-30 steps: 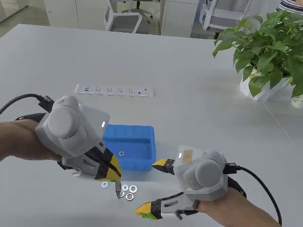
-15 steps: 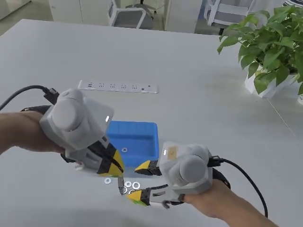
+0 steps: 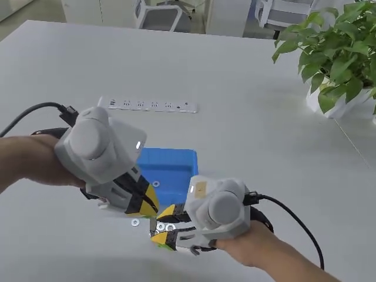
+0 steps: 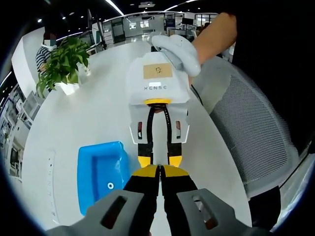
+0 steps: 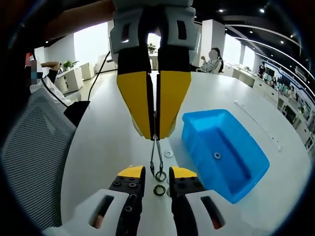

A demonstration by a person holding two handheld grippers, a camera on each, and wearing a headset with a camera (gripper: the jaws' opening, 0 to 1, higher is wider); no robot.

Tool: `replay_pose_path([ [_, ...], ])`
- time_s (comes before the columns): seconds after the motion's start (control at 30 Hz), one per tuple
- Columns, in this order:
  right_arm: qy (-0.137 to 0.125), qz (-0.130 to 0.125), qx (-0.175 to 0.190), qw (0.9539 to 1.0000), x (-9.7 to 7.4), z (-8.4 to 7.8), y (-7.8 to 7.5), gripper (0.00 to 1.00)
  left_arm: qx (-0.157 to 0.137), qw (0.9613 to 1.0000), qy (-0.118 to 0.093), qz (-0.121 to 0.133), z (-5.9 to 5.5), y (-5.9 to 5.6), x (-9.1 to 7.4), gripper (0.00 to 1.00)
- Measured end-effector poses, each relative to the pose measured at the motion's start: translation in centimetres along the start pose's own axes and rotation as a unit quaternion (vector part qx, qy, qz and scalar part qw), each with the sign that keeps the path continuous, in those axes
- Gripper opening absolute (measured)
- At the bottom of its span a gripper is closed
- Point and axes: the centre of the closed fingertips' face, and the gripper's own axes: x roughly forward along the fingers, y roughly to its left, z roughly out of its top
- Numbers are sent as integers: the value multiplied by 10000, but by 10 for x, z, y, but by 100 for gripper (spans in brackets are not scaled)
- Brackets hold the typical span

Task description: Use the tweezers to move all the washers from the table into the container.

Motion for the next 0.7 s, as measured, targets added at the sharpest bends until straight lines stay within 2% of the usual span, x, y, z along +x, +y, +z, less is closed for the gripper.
replay_pose_path([
  [0.7, 54, 40, -6, 10000, 6, -1, 2, 12, -44, 10000, 15, 1, 0, -1, 0, 5],
])
